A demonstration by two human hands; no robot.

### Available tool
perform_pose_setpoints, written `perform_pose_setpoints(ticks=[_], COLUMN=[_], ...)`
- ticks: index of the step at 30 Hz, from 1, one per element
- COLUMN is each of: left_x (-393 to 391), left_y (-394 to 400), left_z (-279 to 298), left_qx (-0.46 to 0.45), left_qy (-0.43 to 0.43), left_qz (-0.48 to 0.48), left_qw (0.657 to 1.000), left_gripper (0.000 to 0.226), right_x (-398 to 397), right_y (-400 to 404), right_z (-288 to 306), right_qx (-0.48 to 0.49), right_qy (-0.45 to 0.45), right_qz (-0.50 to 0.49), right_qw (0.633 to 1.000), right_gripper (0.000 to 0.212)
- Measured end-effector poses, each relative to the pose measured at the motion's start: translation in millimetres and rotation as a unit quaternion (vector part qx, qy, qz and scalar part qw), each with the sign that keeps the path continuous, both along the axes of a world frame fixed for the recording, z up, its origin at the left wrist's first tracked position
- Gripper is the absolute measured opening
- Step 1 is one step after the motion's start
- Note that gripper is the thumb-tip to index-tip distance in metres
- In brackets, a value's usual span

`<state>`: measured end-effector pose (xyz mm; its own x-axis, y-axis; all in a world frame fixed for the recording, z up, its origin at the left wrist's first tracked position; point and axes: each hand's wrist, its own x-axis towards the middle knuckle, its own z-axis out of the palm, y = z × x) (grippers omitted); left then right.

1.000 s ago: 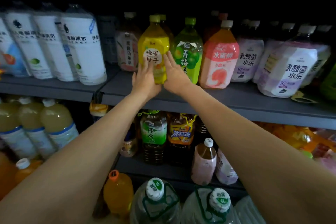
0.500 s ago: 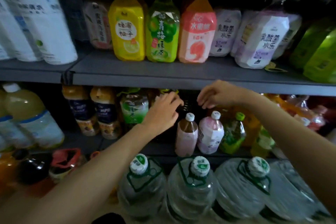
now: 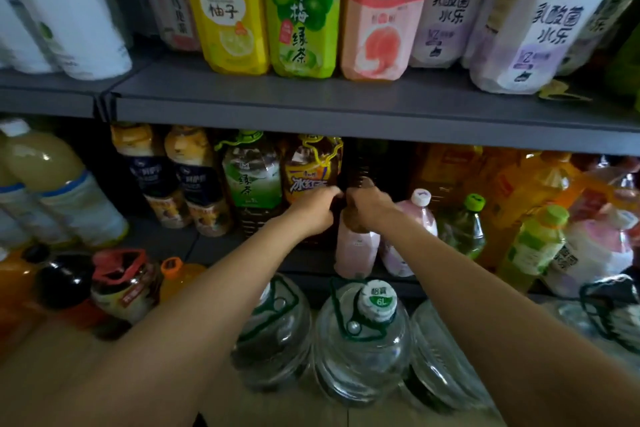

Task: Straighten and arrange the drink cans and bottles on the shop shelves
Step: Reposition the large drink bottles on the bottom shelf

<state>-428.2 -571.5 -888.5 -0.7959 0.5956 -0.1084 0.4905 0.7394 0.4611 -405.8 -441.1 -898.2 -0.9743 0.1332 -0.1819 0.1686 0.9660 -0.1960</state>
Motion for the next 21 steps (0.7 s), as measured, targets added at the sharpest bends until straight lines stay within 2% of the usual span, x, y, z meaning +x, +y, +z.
perform_pose_setpoints(ticks=[3,5,7,10,11,13,16,17,21], left_x=[1,4,8,6,6,7,10,11,10], left_y=[-22,-27,-27,-30,-34,-40,-50,-54,-66], left_z=[-1,-6,-8,16,31,64,119,136,187], left_qx=[-0.012,-0.042,-0.065,-0.019,0.001,0.022,0.026,0.054,0.214], left_qy=[-0.012,-0.080,-0.172,-0.230,-0.238,-0.248,-0.245,-0.251,-0.256], left_qz=[-0.039,-0.069,-0.096,-0.104,-0.103,-0.117,-0.141,-0.151,-0.126], left_qw=[0.999,0.994,0.978,0.967,0.966,0.961,0.959,0.955,0.934], left_gripper=[0.060,0.076,0.090,0.105,0.104,0.089,0.040,0.034,0.048], right_x=[11,26,35,41,43,48,58,59,56], right_y=[4,3,-4,-20,-24,-32,-41,-43,-50], right_z=[5,9,17,53,69,105,165,185,253], right_qx=[-0.050,-0.061,-0.069,-0.066,-0.067,-0.064,-0.063,-0.069,-0.089], right_qy=[0.016,0.033,0.088,0.182,0.205,0.249,0.303,0.319,0.380], right_qz=[0.013,0.019,0.013,0.001,-0.002,-0.005,-0.028,-0.035,-0.060], right_qw=[0.999,0.997,0.994,0.981,0.976,0.966,0.951,0.945,0.919], right_gripper=[0.022,0.018,0.015,0.025,0.031,0.034,0.028,0.027,0.038])
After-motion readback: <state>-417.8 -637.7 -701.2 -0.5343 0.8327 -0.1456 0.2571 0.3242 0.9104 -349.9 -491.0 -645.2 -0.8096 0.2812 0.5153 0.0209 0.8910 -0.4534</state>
